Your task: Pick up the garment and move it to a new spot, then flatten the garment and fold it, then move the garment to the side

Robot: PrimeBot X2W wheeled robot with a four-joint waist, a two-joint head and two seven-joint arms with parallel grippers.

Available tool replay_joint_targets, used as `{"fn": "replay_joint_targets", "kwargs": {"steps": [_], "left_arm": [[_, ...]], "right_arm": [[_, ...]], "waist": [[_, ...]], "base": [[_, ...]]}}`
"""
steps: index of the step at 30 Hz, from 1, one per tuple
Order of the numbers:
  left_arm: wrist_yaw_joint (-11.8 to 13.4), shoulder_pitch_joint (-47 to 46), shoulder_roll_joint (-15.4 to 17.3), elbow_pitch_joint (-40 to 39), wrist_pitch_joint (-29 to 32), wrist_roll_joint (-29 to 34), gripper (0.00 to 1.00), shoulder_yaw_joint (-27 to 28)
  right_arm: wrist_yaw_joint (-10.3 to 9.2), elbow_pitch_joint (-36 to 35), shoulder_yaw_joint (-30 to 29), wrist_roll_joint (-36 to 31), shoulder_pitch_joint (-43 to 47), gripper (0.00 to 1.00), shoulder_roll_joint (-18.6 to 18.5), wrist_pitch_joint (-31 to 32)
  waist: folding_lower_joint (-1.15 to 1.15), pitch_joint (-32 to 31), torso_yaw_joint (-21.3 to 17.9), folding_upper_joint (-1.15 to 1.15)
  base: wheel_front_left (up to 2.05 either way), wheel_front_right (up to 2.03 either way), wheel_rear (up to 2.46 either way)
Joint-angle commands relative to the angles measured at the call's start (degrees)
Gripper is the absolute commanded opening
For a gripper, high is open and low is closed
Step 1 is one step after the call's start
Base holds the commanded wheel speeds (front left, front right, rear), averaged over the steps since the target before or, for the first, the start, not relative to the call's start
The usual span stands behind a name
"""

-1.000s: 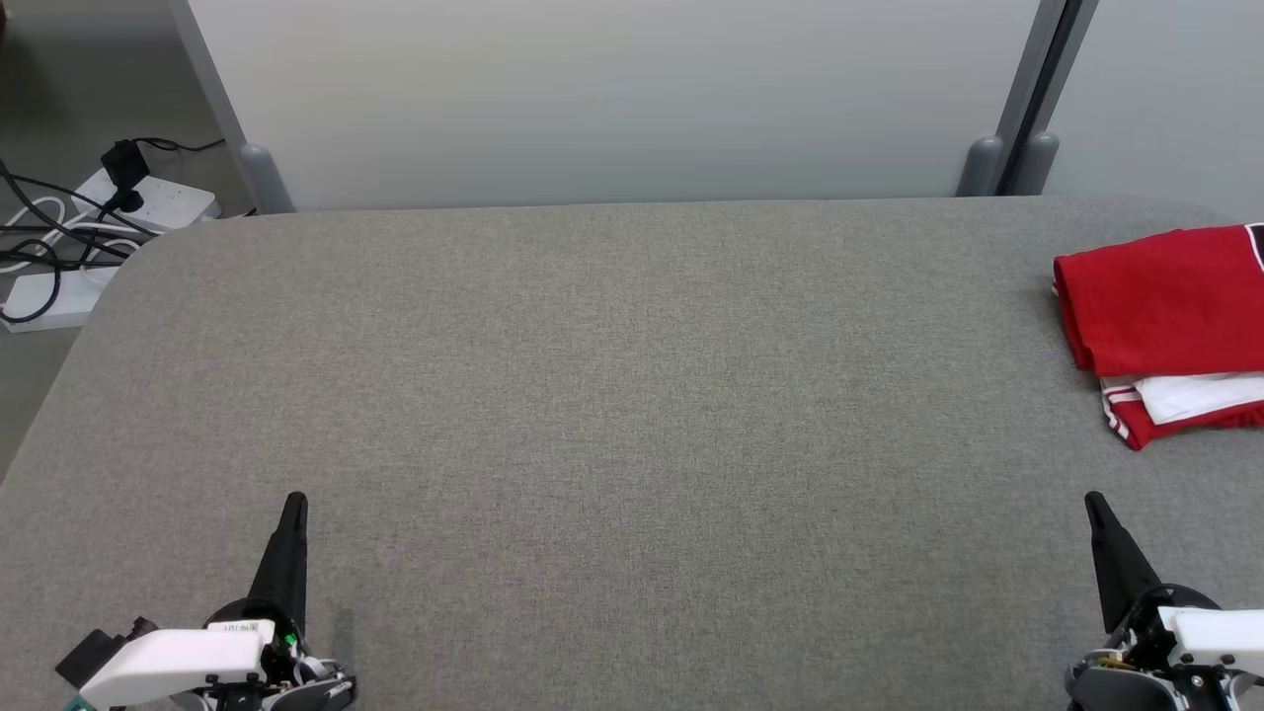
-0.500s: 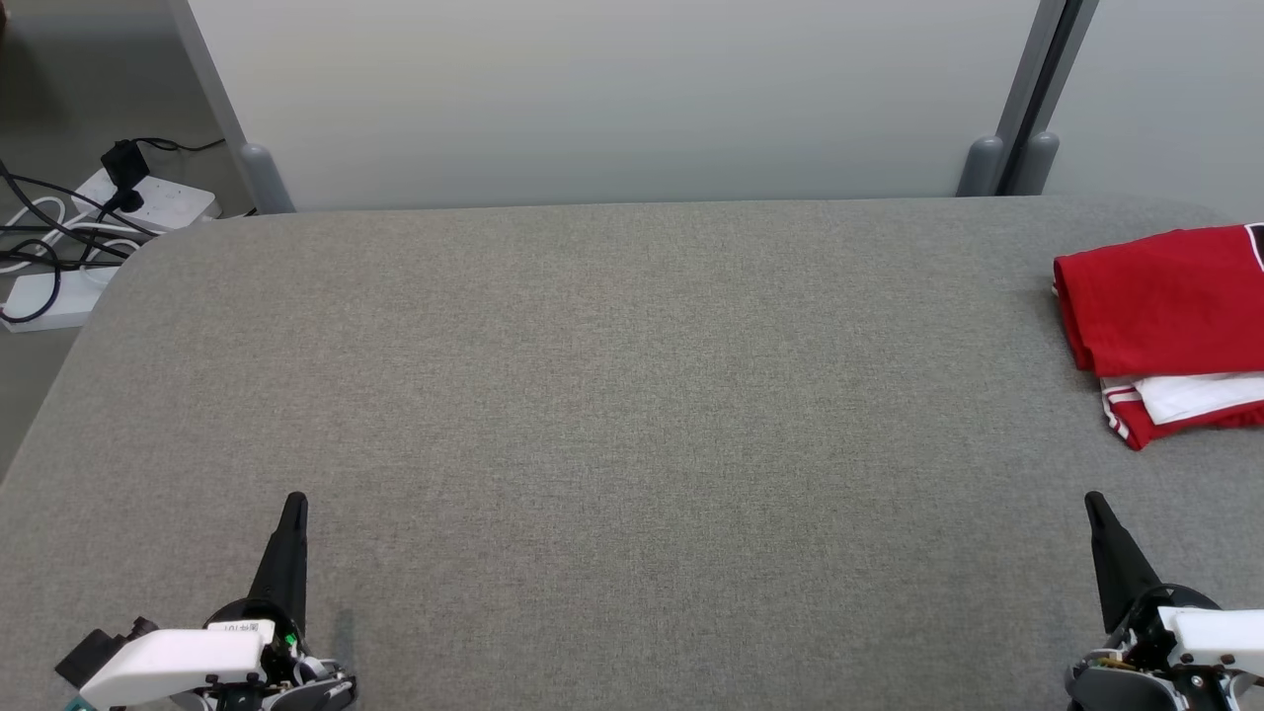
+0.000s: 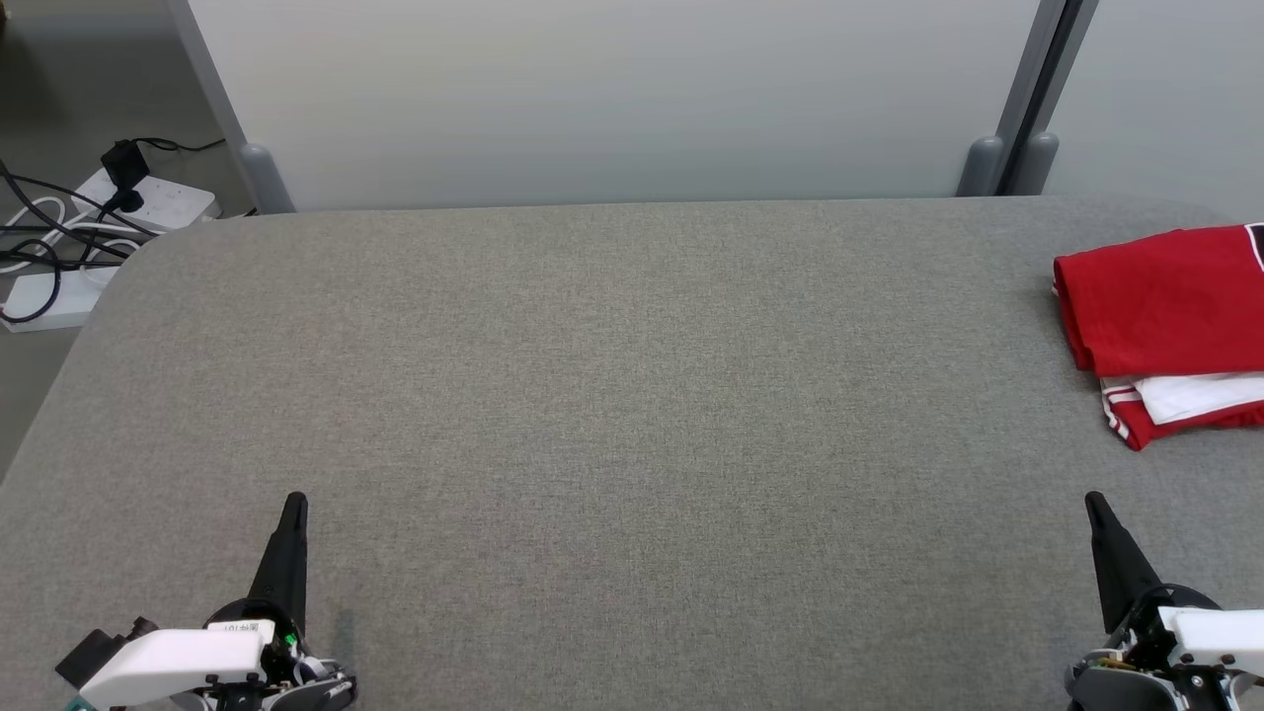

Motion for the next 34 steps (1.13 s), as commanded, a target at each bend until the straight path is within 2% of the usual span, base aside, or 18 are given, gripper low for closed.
{"fn": "replay_joint_targets", "kwargs": {"steps": [1,34], "left_arm": [[-0.5,-3.3,0.5,-1.3,0.4,-0.3,0.00,1.9],[-0.5,-3.3,0.5,-1.3,0.4,-0.3,0.00,1.9]], "right_arm": [[0.26,-1.5,0.8,0.2,-2.6,0.00,-0.7,0.4],[0.26,-1.5,0.8,0.2,-2.6,0.00,-0.6,0.4]], "waist": [[0.00,0.0,0.0,0.00],[0.00,0.0,0.0,0.00]], "base": [[0.00,0.00,0.00],[0.00,0.00,0.00]]}}
